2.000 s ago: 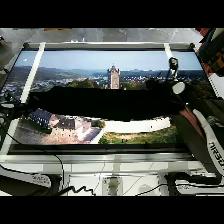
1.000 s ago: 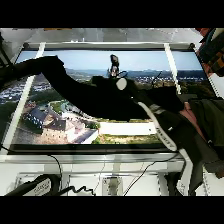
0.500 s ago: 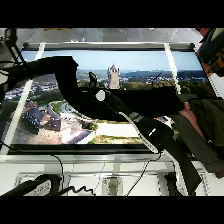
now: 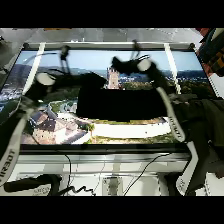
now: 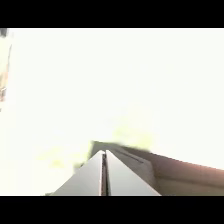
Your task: Fold the clothes and pants, and hang the long-sleeved shirts on hangers.
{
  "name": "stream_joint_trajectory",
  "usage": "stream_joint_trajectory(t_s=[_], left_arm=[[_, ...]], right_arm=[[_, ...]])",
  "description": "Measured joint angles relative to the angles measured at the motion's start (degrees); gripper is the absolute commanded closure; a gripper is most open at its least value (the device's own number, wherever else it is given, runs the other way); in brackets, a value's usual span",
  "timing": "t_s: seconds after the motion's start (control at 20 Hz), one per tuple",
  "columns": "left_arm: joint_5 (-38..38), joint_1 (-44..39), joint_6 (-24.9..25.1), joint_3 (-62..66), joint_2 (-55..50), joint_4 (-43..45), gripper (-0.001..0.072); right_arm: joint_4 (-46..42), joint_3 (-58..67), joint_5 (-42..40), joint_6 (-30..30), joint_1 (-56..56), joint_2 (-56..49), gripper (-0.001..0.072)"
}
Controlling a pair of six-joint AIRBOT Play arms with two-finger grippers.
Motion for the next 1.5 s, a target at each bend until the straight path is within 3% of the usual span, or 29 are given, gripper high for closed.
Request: stream_joint_trajectory(t_s=[0.25, 0.5, 0.8, 1.1, 1.2, 1.35, 1.4, 1.45, 1.5], left_arm=[[0.83, -4.79, 1.07, 0.00, -1.25, 4.33, 0.0001], [-2.10, 5.33, -3.82, 0.00, 2.27, 13.49, 0.0014], [-13.90, 19.23, -5.92, -0.07, -1.64, 16.61, 0.0014], [-15.61, 20.63, -5.81, -0.07, -13.51, 16.35, 0.0024], [-14.47, 19.96, -5.68, -0.07, -16.48, 16.11, 0.0117], [-12.26, 18.12, -5.44, 0.00, -19.12, 15.10, 0.0163], [-11.10, 17.22, -5.38, 0.00, -19.63, 14.97, 0.0236], [-10.12, 16.24, -5.27, 0.00, -20.04, 15.17, 0.0389], [-9.03, 15.23, -5.33, -0.02, -20.35, 15.58, 0.0600]], right_arm=[[-4.04, -0.50, 17.11, -9.14, -11.93, 5.18, 0.0693], [-7.96, -4.42, 29.35, -18.75, -19.02, 7.89, 0.0694], [-9.22, -5.88, 29.35, -24.61, -21.64, 11.04, 0.0694], [-13.14, -15.28, 26.67, -29.09, -20.98, 22.16, 0.0693], [-15.04, -23.58, 24.11, -29.79, -22.05, 28.55, 0.0693], [-15.69, -37.48, 17.05, -30.38, -23.06, 37.92, 0.0692], [-15.34, -41.70, 14.91, -30.42, -23.19, 40.13, 0.0692], [-14.69, -45.31, 13.29, -30.53, -23.28, 41.83, 0.0692], [-13.88, -48.11, 11.50, -30.58, -23.34, 42.91, 0.0692]])
